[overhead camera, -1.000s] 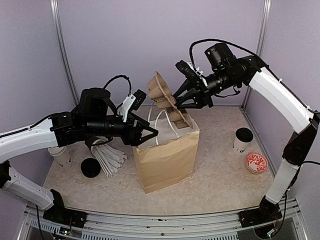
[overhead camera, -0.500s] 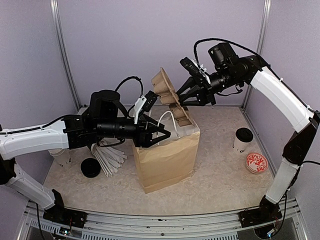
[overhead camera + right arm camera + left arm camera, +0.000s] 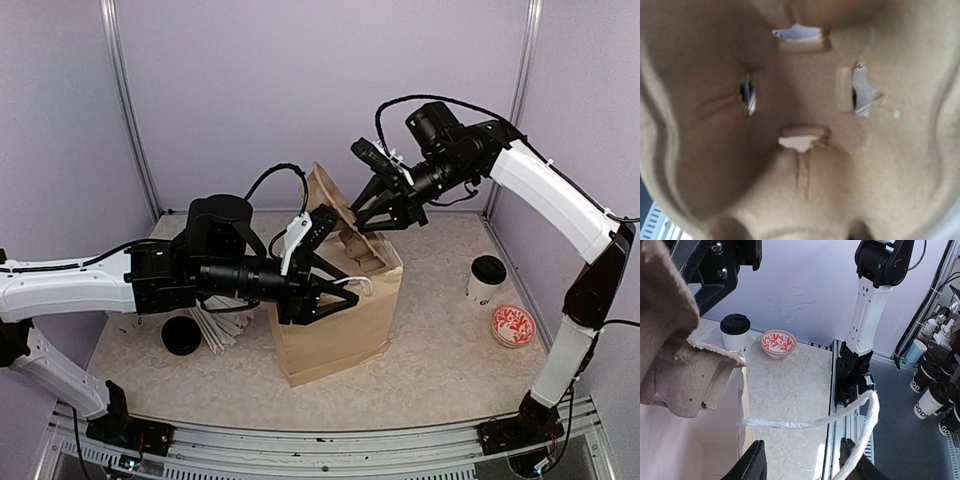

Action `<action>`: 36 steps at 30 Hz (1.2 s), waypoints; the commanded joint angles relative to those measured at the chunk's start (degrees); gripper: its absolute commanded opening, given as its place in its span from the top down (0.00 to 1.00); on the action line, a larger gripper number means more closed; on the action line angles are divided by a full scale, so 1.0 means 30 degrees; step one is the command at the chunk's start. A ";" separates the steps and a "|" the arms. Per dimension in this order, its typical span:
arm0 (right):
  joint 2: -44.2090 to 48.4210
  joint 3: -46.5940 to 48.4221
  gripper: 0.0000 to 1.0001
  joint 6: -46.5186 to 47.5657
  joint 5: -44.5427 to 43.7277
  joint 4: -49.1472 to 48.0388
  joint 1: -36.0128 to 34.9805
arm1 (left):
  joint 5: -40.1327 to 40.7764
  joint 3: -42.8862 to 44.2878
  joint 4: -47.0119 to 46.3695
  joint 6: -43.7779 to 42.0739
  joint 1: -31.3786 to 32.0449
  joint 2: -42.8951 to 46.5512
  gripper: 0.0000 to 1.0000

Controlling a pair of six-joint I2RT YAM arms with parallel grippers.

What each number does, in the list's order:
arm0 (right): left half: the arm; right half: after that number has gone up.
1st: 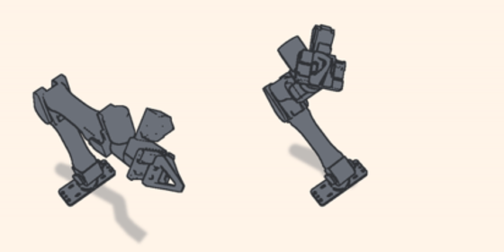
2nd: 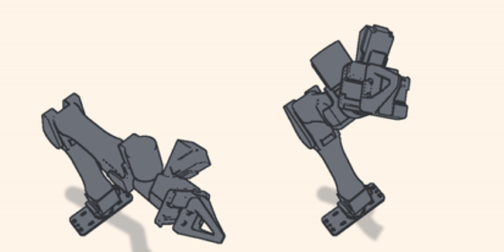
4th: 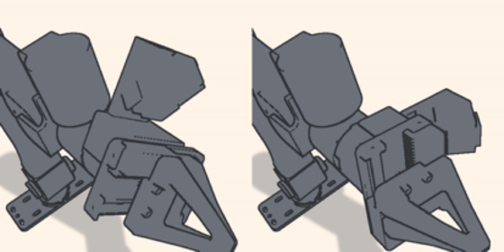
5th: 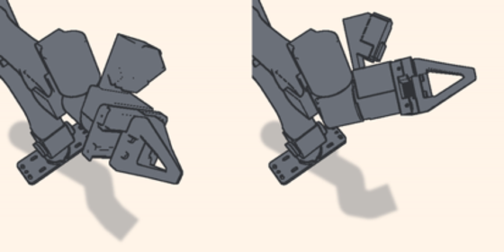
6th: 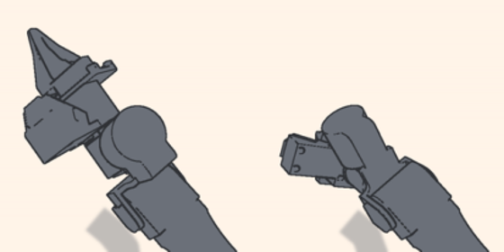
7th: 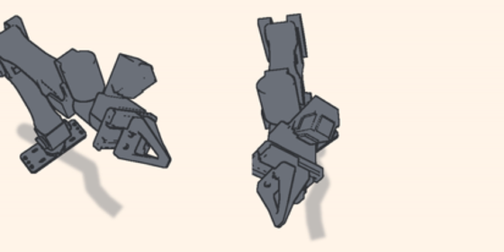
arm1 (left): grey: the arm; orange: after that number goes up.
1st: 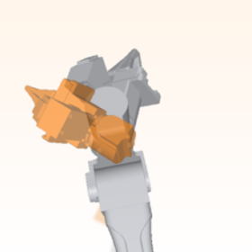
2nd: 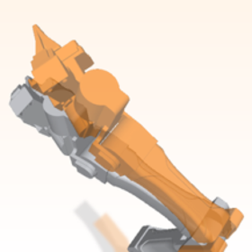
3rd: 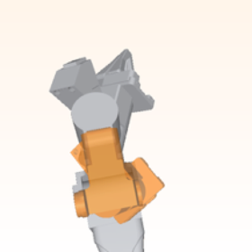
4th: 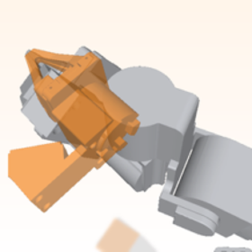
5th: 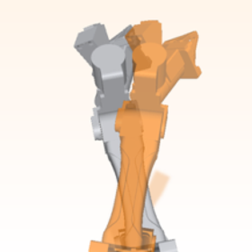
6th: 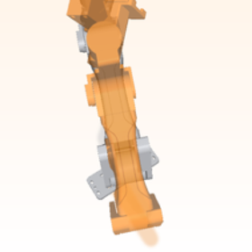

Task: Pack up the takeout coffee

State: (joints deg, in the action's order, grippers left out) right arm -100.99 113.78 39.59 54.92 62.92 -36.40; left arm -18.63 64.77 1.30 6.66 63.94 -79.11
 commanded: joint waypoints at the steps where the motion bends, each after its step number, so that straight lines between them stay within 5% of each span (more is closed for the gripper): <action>1: 0.0323 -0.0408 0.79 0.0620 -0.0743 0.0576 -0.0831 | 0.0941 0.0575 0.0592 -0.0600 0.0449 0.0435 0.51; 26: -0.1129 0.0256 0.80 0.1986 -0.6369 0.2591 -0.2544 | 0.6115 0.4228 0.4839 -0.2976 0.3431 0.3992 0.38; 32: -0.1287 0.0350 0.81 0.1969 -0.8069 0.3024 -0.3089 | 0.9752 0.2795 0.3442 -0.3874 0.3054 0.5996 0.35; 36: -0.1111 0.0188 0.81 0.2009 -0.8677 0.3247 -0.3236 | 0.9361 0.1099 0.2168 -0.3376 0.0817 0.7331 0.34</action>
State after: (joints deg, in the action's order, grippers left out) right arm -103.61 113.86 44.97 33.12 69.91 -45.21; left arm 6.42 72.73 11.62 -3.18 71.75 -59.57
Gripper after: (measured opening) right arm 0.277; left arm 0.659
